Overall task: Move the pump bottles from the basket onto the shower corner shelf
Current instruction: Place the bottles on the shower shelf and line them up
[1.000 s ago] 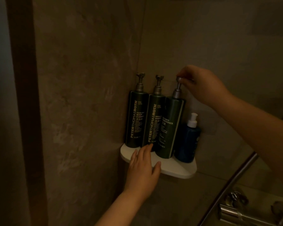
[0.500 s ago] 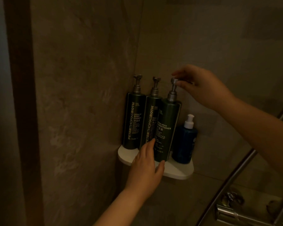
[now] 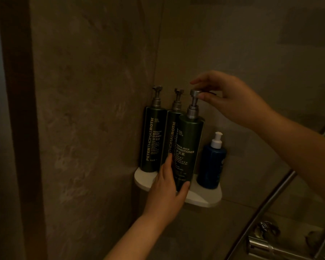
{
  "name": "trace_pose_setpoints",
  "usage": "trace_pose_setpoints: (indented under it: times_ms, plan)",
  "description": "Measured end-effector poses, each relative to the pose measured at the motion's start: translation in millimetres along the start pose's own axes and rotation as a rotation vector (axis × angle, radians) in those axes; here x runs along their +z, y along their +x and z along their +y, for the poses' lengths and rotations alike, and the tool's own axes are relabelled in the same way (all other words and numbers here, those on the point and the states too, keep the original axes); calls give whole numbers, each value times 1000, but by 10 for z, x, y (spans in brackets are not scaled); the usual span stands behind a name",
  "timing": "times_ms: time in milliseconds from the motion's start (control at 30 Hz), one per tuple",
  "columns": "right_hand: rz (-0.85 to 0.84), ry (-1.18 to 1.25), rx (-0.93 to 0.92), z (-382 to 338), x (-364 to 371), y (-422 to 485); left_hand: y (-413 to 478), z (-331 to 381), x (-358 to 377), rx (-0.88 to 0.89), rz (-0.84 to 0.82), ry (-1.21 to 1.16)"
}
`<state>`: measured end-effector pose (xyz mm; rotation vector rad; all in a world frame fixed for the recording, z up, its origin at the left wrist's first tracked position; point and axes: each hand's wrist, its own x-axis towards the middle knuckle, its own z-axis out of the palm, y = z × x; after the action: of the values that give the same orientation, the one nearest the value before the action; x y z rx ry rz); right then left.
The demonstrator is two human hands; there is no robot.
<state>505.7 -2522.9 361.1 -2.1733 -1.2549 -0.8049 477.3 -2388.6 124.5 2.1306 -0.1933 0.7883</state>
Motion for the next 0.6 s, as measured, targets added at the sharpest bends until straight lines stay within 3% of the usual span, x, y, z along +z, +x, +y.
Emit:
trace_pose_setpoints:
  times_ms: [600]
  plan:
    - [-123, 75, 31, 143, -16, 98, 53, -20, -4, -93, -51, -166]
